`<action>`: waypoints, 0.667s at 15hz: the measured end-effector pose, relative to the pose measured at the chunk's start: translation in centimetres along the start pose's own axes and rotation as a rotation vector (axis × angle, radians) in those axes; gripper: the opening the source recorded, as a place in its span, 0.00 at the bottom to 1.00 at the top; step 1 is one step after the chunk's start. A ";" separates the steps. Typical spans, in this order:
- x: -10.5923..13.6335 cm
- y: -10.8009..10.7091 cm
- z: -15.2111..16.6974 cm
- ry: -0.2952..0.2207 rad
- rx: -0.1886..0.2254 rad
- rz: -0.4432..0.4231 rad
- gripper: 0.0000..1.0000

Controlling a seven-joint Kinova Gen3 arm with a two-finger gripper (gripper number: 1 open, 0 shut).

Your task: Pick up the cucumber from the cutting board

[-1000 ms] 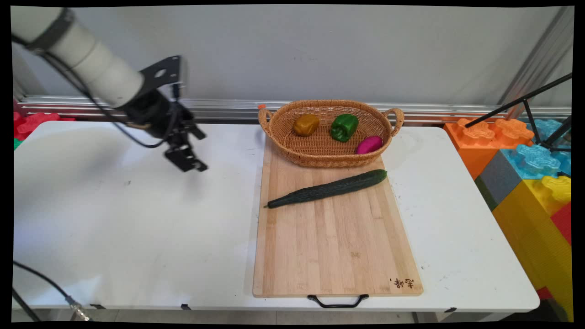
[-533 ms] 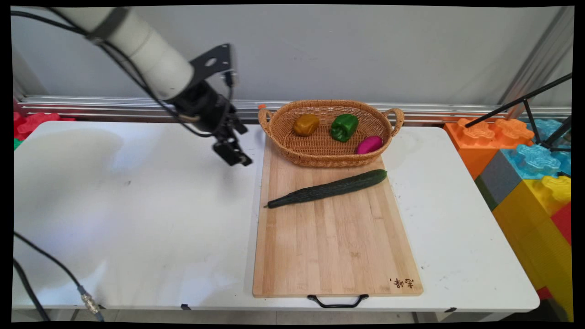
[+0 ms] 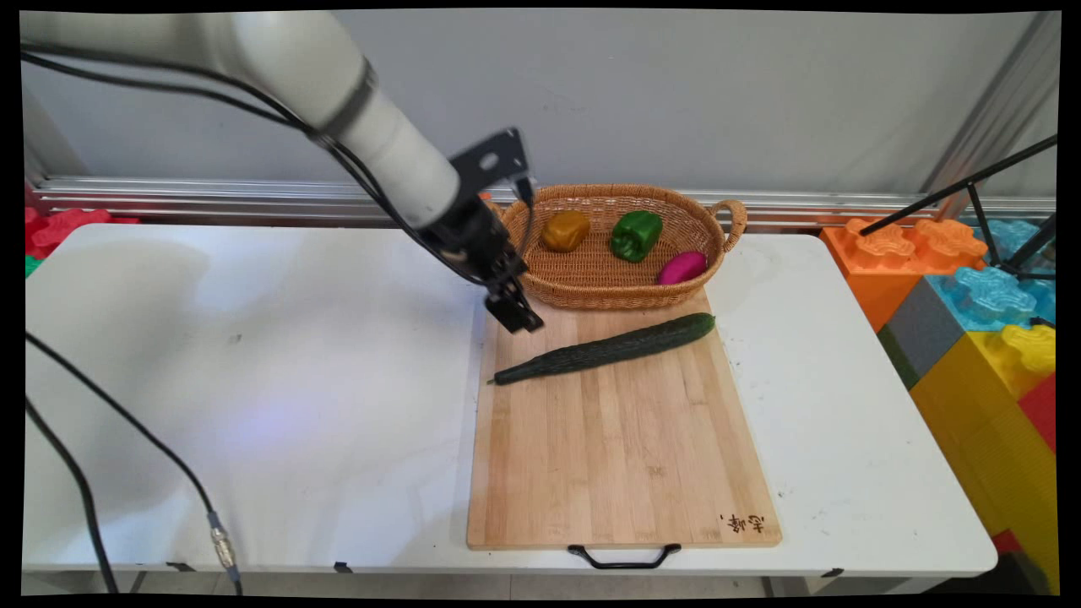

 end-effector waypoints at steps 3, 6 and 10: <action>0.5 0.4 3.3 0.011 -0.017 -0.042 1.00; 0.8 0.7 5.5 0.016 -0.024 -0.065 1.00; 0.6 0.9 8.0 0.017 -0.024 -0.089 1.00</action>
